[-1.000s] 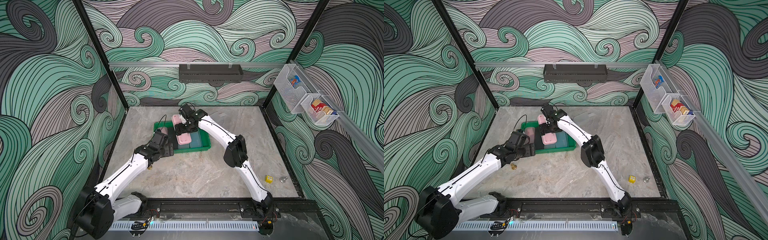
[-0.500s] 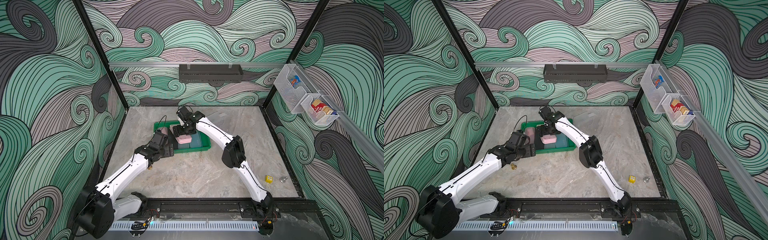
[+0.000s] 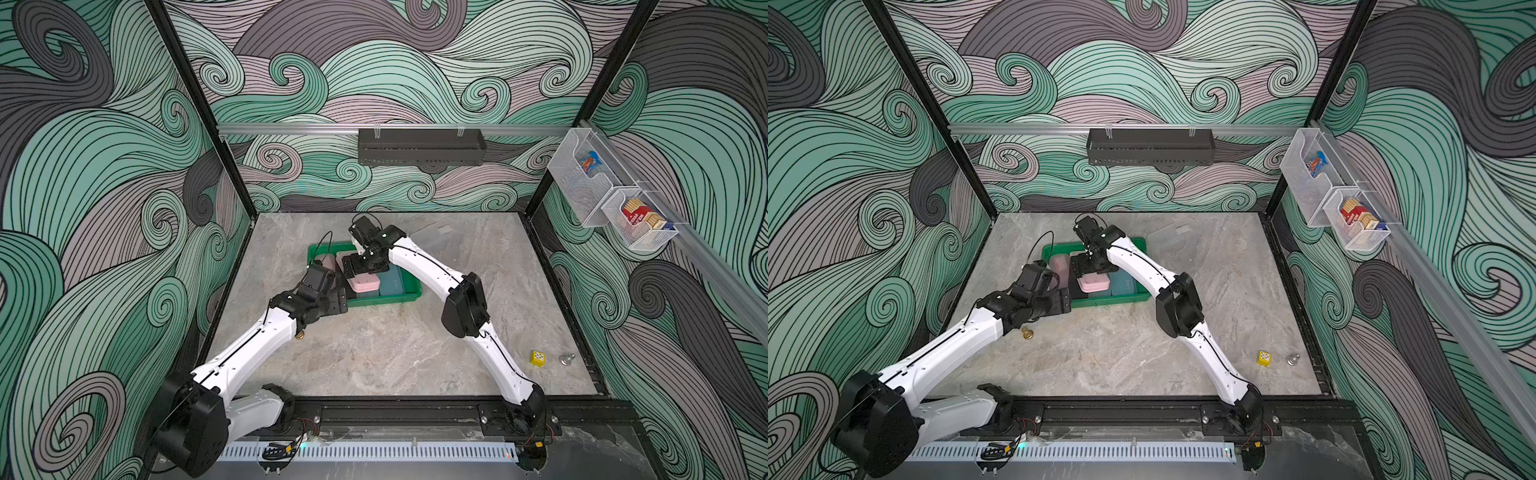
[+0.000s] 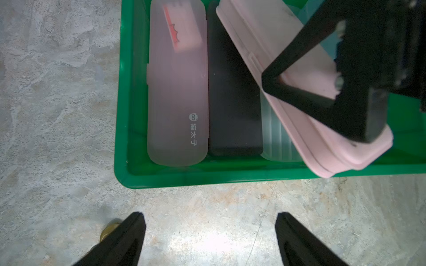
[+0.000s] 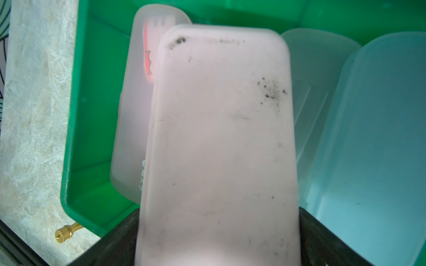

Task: Put the pencil case into the storage box
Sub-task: Place the pencil case at the storage box.

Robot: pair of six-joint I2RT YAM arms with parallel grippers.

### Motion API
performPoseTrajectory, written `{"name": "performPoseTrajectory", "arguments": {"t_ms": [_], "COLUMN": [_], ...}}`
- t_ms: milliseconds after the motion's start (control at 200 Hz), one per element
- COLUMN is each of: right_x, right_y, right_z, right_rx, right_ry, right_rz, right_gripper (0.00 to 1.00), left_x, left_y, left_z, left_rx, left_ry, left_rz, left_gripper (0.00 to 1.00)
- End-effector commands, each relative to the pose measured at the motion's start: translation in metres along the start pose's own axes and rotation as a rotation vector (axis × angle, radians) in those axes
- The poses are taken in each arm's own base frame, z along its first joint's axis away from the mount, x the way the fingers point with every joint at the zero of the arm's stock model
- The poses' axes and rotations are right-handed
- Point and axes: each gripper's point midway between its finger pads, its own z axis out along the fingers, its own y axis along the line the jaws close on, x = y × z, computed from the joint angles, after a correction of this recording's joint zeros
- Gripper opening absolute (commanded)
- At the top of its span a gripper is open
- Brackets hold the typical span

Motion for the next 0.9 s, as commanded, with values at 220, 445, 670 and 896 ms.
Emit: {"name": "performPoseTrajectory", "arguments": {"t_ms": [220,445,670,896], "right_x": [0.009,0.006,0.003,0.0], "right_y": [0.003,0.004,0.01,0.016], "right_z": [0.015,0.014,0.012,0.006], "right_rx": [-0.012,-0.013,-0.039,-0.064], "right_ry": [0.04,0.031,0.024,0.018], "right_rz": [-0.007,-0.004,0.001,0.006], "right_gripper": [0.99,0.99,0.99,0.99], "left_x": [-0.007,-0.018,-0.022,-0.03], "left_y": [-0.003,-0.021,-0.032,-0.039], "left_z": [0.008,0.008,0.017,0.021], "left_rx": [0.008,0.049,0.102,0.108], "left_ry": [-0.009,0.041,0.025,0.023], "left_rz": [-0.003,-0.011,-0.011,-0.022], "left_gripper": [0.92,0.92,0.92,0.92]}}
